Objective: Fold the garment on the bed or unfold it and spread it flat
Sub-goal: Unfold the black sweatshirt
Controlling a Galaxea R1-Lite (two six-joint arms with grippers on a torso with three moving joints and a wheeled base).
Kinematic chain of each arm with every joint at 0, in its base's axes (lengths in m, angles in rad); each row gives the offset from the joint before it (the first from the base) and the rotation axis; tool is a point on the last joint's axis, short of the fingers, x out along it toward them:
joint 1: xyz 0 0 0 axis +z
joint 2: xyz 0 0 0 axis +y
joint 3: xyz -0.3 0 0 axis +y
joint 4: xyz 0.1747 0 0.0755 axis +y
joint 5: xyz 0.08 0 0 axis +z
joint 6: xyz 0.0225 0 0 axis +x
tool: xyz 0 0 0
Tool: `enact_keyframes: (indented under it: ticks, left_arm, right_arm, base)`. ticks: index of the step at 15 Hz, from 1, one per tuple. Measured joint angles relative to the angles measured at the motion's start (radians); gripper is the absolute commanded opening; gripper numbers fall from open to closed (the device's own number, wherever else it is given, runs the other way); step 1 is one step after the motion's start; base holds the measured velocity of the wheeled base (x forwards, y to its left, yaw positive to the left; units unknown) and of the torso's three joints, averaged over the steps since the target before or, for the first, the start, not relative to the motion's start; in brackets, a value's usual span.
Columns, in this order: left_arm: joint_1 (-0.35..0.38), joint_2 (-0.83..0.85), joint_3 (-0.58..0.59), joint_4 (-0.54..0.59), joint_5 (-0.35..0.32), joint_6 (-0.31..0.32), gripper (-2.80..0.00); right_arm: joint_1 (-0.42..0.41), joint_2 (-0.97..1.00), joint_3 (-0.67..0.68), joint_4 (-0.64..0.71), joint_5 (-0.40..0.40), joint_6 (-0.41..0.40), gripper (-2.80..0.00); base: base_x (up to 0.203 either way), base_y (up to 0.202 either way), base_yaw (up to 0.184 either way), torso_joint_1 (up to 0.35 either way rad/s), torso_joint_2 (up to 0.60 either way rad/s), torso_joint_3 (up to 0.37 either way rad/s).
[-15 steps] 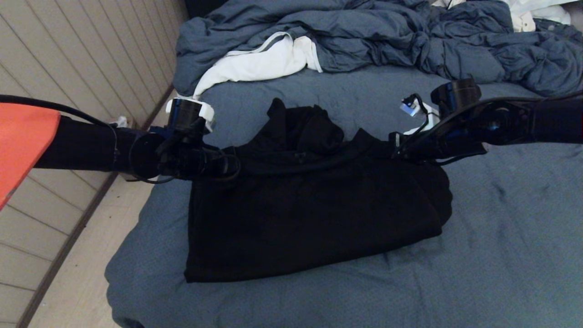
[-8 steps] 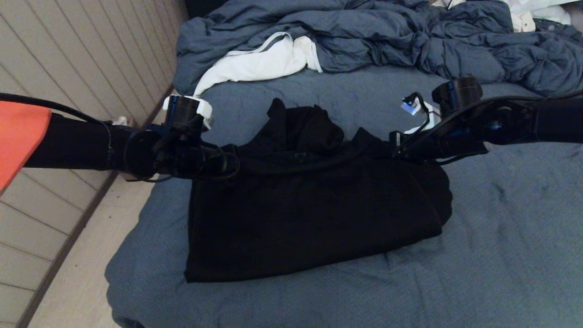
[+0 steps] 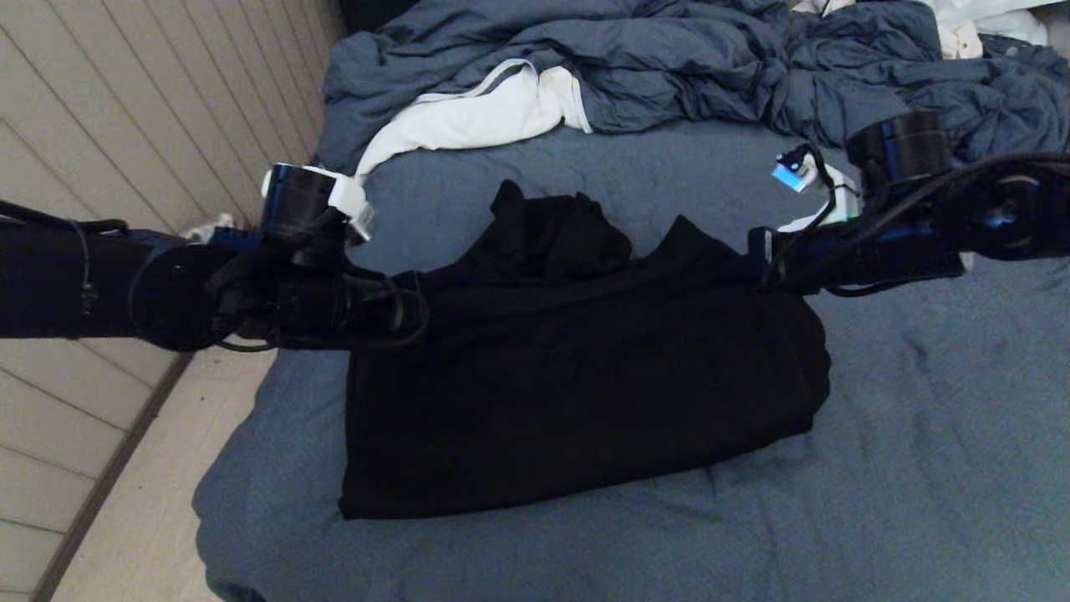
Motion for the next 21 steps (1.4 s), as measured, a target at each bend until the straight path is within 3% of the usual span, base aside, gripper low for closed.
enact_keyframes:
  ticks: [3,7,12,18,21]
  left_arm:
    - [-0.014,-0.121,0.13,0.007,0.002,-0.001,-2.8]
    - [-0.084,-0.281,0.302,0.021,0.009,-0.004,-2.8]
    - [-0.133,-0.458,0.442,0.131,0.005,-0.028,-2.8]
    - [-0.196,-0.534,0.548,0.134,0.003,-0.059,-2.8]
    - [-0.255,-0.534,0.599,0.131,0.0,-0.114,-2.8]
  right_arm:
    - [-0.001,-0.108,0.14,-0.001,0.001,-0.014,-2.8]
    - [-0.004,-0.291,0.359,-0.008,0.0,-0.048,-2.8]
    - [-0.003,-0.513,0.621,-0.007,-0.003,-0.08,-2.8]
    - [0.0,-0.636,0.801,-0.008,-0.007,-0.112,-2.8]
    - [0.0,-0.669,0.855,-0.008,-0.01,-0.124,-2.8]
  base:
    - [0.0,0.0,0.0,0.0,0.0,0.0]
    - [0.0,0.0,0.0,0.0,0.0,0.0]
    - [0.0,0.0,0.0,0.0,0.0,0.0]
    - [0.0,0.0,0.0,0.0,0.0,0.0]
    - [0.0,0.0,0.0,0.0,0.0,0.0]
